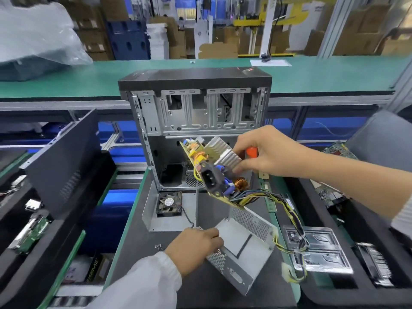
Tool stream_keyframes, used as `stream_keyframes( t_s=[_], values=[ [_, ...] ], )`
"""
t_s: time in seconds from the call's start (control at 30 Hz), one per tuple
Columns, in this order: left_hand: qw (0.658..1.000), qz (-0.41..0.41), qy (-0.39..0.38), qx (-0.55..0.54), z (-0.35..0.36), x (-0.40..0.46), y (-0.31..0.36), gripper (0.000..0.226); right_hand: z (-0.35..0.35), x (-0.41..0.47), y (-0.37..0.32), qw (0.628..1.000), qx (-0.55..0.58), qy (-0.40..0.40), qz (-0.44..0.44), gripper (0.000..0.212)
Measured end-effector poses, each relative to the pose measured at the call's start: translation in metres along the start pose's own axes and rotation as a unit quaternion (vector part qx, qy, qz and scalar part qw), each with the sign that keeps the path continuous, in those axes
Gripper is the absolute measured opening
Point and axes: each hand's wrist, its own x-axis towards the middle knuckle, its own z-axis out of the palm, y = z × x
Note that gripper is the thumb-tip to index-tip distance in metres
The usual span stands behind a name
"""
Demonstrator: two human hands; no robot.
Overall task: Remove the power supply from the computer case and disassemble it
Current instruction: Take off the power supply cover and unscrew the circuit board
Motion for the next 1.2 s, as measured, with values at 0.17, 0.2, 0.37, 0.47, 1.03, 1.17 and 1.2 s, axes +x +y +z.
stream_keyframes(
  t_s=[0.17, 0.2, 0.37, 0.47, 1.03, 1.17, 1.2],
  values=[
    [0.998, 0.019, 0.053, -0.037, -0.016, 0.024, -0.013, 0.029, -0.010, 0.002, -0.009, 0.999, -0.033, -0.001, 0.005, 0.026],
    [0.998, 0.028, 0.046, -0.036, -0.023, 0.033, -0.017, 0.027, -0.011, 0.001, -0.009, 0.999, -0.038, -0.003, 0.012, 0.031],
    [0.998, 0.044, 0.042, 0.000, -0.053, 0.068, -0.037, 0.021, -0.014, -0.009, 0.001, 0.996, -0.072, -0.013, 0.056, 0.012],
    [0.998, 0.045, 0.036, -0.038, -0.051, 0.092, -0.056, 0.016, -0.018, -0.013, 0.014, 0.992, -0.107, -0.016, 0.070, 0.017],
    [0.983, -0.019, -0.036, -0.179, -0.016, 0.126, -0.126, 0.017, 0.003, -0.015, 0.075, 0.962, -0.259, -0.053, 0.062, 0.017],
    [0.985, -0.016, -0.033, -0.168, -0.012, 0.123, -0.128, 0.014, 0.013, -0.005, 0.082, 0.950, -0.299, -0.077, 0.043, 0.023],
    [0.988, -0.016, -0.027, -0.150, -0.010, 0.122, -0.127, 0.016, 0.015, -0.004, 0.082, 0.950, -0.301, -0.075, 0.035, 0.023]
  ],
)
